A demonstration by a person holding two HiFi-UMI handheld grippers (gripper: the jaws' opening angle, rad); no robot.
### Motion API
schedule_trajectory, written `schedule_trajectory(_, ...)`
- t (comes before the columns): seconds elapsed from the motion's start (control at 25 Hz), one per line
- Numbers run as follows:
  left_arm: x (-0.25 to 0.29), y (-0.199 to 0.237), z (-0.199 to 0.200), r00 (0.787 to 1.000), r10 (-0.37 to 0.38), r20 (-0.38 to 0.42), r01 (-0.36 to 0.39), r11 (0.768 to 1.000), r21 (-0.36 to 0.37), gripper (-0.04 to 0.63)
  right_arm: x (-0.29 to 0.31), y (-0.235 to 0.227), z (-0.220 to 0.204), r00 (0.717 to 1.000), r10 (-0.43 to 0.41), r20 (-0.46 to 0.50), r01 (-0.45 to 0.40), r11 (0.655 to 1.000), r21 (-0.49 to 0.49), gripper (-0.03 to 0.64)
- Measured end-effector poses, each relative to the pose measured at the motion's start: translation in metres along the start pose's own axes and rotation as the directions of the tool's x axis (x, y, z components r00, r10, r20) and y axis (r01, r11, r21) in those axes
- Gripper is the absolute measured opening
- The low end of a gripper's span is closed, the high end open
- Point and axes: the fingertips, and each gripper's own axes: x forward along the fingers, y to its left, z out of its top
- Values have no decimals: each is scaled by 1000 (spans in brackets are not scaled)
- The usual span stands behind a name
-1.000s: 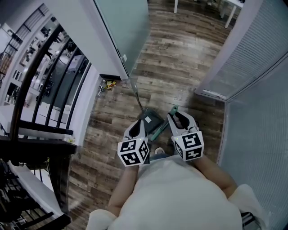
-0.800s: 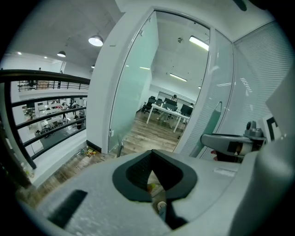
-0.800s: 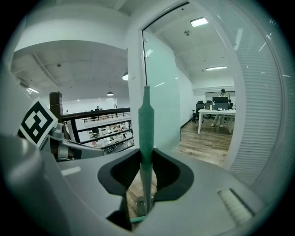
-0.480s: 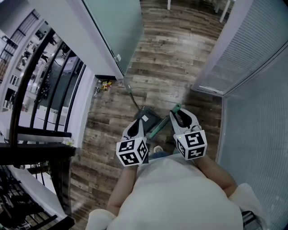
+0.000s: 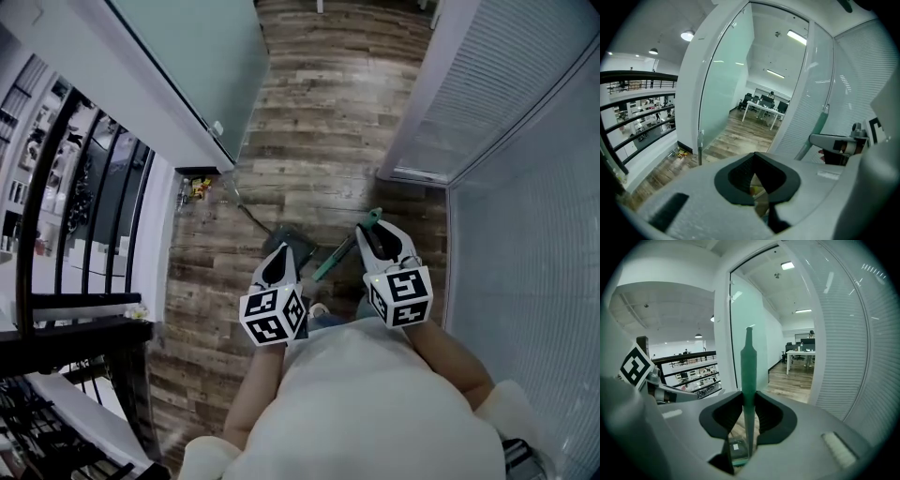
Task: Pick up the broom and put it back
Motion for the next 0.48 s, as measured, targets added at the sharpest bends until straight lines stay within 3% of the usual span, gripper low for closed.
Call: schedule_trajectory(0.48,66,-78,11,999,-41,-26,42,999,28,8,-17,-111,1,996,-90,-13,90,996,19,94)
